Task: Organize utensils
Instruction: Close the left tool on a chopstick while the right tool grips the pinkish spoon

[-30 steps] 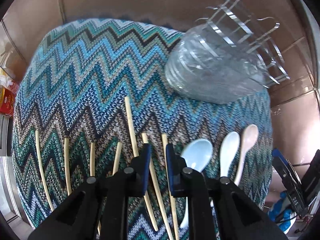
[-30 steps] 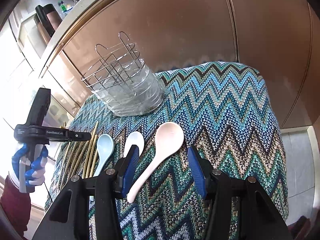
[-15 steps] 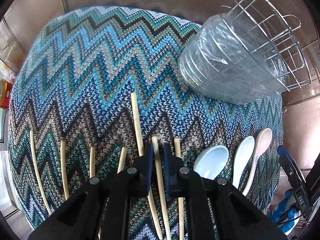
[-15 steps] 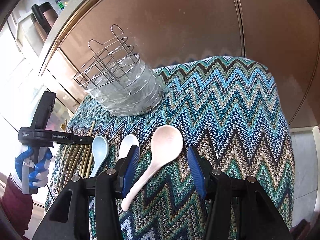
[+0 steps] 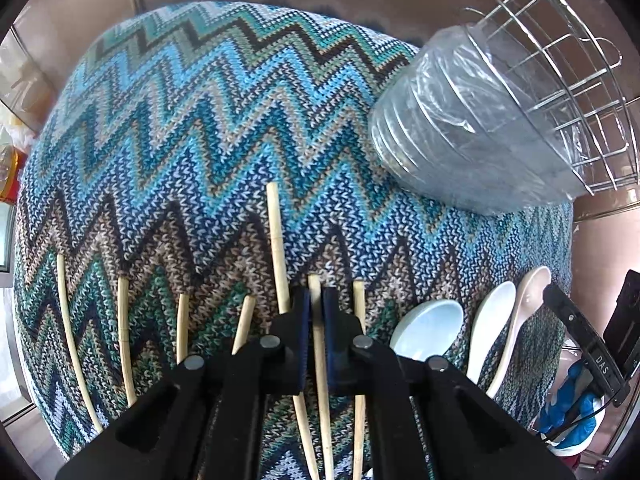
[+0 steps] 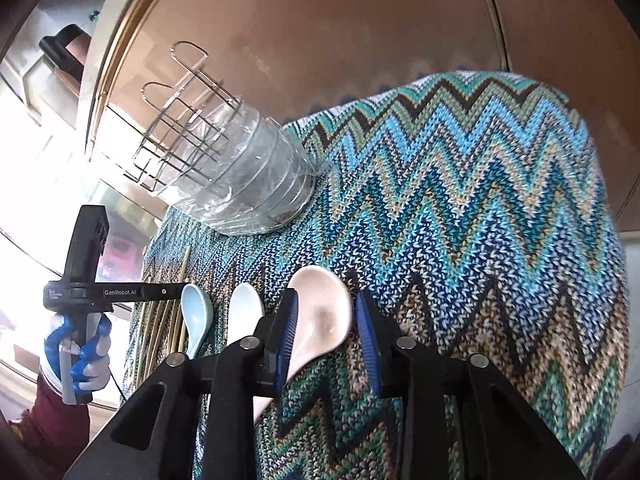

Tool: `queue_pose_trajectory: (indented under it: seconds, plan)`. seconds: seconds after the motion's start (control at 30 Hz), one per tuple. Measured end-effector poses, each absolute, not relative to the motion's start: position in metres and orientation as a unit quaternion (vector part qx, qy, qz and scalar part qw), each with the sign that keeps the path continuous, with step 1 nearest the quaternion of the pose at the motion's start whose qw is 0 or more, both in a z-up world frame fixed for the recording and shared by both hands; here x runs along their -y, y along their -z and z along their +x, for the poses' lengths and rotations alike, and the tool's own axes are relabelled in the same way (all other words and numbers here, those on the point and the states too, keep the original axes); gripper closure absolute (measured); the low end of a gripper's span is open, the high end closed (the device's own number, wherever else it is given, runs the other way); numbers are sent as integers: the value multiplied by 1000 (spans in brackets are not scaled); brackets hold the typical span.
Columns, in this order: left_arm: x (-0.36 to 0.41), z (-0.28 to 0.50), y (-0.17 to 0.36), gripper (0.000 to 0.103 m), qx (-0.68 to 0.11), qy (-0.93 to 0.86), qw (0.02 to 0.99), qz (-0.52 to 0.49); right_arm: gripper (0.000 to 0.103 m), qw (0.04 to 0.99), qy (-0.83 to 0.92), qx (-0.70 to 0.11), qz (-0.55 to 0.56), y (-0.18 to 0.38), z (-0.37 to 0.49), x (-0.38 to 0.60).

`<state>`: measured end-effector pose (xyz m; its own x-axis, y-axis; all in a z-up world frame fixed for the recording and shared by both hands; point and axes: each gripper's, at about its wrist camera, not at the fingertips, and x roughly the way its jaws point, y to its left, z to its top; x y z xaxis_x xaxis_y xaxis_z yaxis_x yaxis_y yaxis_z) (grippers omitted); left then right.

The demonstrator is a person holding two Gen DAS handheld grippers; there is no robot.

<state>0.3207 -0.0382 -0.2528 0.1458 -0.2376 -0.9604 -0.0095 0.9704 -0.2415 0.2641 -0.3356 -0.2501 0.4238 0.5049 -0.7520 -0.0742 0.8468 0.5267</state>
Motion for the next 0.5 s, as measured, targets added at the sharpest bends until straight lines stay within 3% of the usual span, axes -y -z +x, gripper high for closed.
queue_pose_trajectory:
  seconds: [0.1, 0.17, 0.5]
  plan:
    - [46, 325, 253, 98, -650, 66, 752, -84, 82, 809, -187, -519, 203, 256, 272, 333]
    - [50, 328, 253, 98, -649, 63, 755, -71, 95, 808, -193, -526, 184, 260, 277, 330]
    - [42, 312, 238, 99, -610, 71, 782, -109, 96, 844, -188, -486, 129, 226, 248, 327]
